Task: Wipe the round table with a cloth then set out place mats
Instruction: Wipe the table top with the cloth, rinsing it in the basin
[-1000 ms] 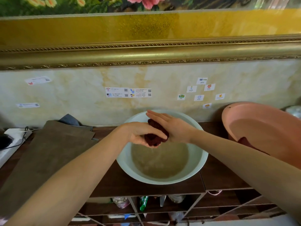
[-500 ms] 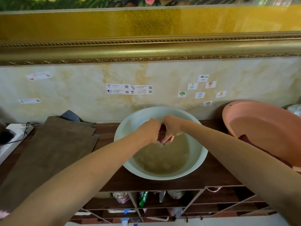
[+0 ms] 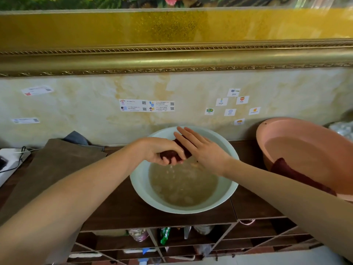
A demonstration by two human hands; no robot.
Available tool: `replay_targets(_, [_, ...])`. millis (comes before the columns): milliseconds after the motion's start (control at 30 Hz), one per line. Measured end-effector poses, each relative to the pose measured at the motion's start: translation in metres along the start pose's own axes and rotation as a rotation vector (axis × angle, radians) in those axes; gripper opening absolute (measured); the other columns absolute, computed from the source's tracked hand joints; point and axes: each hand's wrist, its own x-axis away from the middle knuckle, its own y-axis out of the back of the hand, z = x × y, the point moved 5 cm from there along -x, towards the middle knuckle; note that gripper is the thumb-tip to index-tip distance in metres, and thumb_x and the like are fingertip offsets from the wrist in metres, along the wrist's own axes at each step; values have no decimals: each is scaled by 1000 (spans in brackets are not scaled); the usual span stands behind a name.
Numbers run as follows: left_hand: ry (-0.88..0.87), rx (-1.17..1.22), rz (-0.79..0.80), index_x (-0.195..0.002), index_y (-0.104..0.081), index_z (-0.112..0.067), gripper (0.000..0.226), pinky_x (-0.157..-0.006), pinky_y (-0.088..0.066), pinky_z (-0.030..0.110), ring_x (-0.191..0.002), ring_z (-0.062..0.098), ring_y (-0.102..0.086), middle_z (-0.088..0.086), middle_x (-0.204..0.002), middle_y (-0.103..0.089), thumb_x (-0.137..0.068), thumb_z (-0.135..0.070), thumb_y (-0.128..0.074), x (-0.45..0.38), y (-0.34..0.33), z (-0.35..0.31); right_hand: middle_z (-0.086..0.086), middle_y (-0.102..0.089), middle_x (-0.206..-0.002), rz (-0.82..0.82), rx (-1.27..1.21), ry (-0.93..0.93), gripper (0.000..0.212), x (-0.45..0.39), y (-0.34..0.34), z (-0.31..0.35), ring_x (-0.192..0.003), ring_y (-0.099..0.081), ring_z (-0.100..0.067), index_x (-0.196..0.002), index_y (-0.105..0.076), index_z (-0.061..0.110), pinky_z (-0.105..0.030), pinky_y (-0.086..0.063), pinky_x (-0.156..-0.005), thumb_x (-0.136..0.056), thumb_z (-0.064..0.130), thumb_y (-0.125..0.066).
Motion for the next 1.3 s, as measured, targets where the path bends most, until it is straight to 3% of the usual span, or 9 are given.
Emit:
replay_targets(100, [6,35,116,-84,-54,-5,7,-32,-26,10,-44,4,-42,4,-66,-56,-91,-5,-54,1,-15,-4,-17,-43,-146,-170,-71,3,69,-9,3,-4,-128,-49,-35,-144,-29,10,-43,-58,-80,-86,21,-64])
replay_targets(200, [-27,-65,100,-78,-54,-7,13,-34,-25,11,-44,4,-41,3,-66,-54,-91,-5,-55,2,-17,-13,-20,-53,-135,-165,-163,-37,58,-20,10,-8,-102,-64,-38,-134,-43,7,-42,-58,-59,-82,27,-58])
replay_targets(300, [-61,-238,-14,-78,-56,-8,12,-38,-26,13,-46,5,-42,1,-63,-55,-88,-5,-60,2,-13,-24,-21,-58,-126,-3,-247,-158,55,-27,12,-17,-90,-65,-40,-128,-52,0,-42,-54,-67,-78,9,-72])
replay_targets(433, [-176,-525,-254,-65,-60,-9,13,-44,-35,20,-45,12,-46,2,-56,-56,-76,-6,-65,-3,-10,-35,-15,-62,-98,196,-228,-288,27,-35,9,-26,-86,-59,-35,-109,-50,4,-33,-36,-66,-85,10,-61])
replay_targets(633, [-355,-879,-536,-62,-50,-16,23,-51,-40,24,-55,17,-50,-1,-58,-51,-72,-14,-71,-16,-3,-40,-10,-63,-90,345,-251,-407,19,-36,7,-27,-75,-52,-23,-101,-56,6,-28,-34,-63,-84,11,-61])
replay_targets(867, [-474,-1079,-643,-66,-48,-17,20,-54,-42,32,-65,27,-58,2,-64,-53,-77,-11,-63,-22,-3,-42,-1,-49,-61,405,-400,-540,8,-37,-2,-31,-62,-48,-23,-72,-56,8,-26,-32,-48,-77,7,-62])
replay_targets(1000, [-498,-1280,-696,-78,-49,-15,13,-58,-38,32,-71,27,-57,7,-79,-58,-80,-11,-62,-18,-6,-48,-9,-52,-61,393,-564,-664,10,-30,-7,-35,-57,-49,-23,-67,-57,4,-27,-37,-50,-75,4,-63])
replay_targets(1167, [-536,-1501,-652,-103,-56,-8,21,-62,-39,34,-87,33,-63,13,-97,-63,-83,-12,-58,-17,-13,-45,-14,-51,-59,407,-766,-805,3,-16,-20,-28,-50,-45,-25,-71,-61,-1,-25,-36,-42,-73,-3,-61])
replay_targets(1300, [-568,-1604,-589,-106,-53,-9,20,-61,-39,35,-84,32,-63,12,-97,-64,-87,-14,-56,-19,-16,-42,-5,-45,-47,349,-884,-896,19,-6,-27,-24,-41,-39,-20,-58,-55,5,-24,-34,-43,-72,-7,-60])
